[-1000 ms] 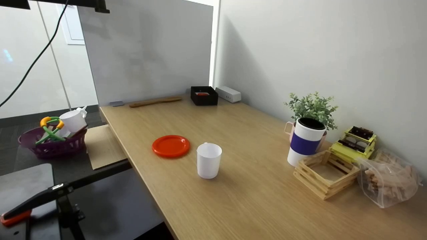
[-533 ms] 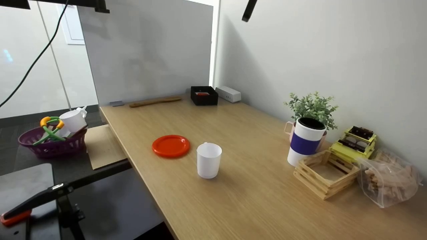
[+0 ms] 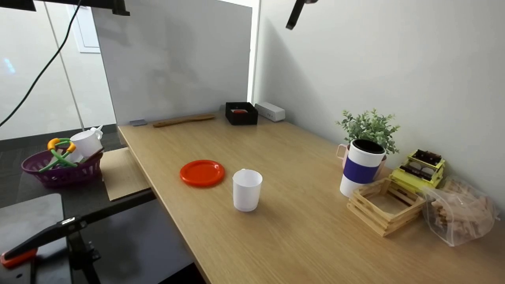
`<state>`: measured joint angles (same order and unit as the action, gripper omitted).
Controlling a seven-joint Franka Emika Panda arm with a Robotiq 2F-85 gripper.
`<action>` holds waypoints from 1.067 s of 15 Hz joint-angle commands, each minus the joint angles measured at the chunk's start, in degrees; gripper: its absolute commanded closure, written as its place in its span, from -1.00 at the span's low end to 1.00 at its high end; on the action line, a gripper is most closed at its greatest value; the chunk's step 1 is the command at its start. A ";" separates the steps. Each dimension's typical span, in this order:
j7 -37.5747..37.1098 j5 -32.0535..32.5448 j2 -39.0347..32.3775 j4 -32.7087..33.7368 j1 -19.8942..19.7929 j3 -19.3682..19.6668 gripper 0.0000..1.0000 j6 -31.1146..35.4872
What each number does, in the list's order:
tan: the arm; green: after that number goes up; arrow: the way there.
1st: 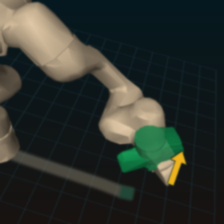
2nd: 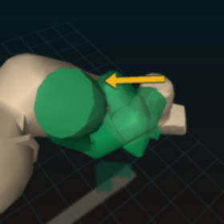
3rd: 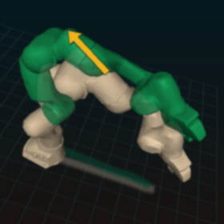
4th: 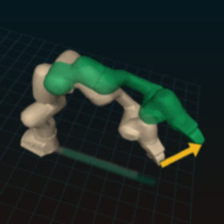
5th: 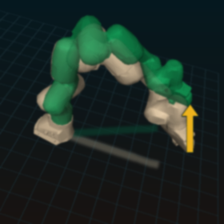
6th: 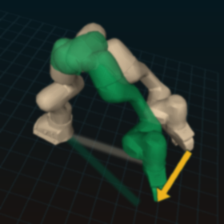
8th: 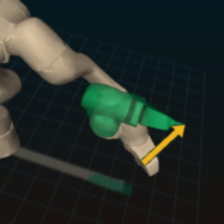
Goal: Put the white cup on the orange plate
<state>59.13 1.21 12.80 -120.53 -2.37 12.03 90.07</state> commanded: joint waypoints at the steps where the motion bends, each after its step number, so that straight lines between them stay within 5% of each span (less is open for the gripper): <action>1: 0.34 -2.90 -3.84 1.27 0.34 -1.63 -1.00 1.75; 10: -0.35 -8.77 -19.84 10.95 0.87 -6.86 -1.00 -0.62; 11: -0.20 -7.77 -15.14 6.02 0.56 -7.14 -1.00 1.67; 16: -0.32 -7.68 -19.57 9.62 0.25 -7.78 -1.00 1.16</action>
<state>58.95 -6.62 -6.75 -111.05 -0.65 5.80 91.38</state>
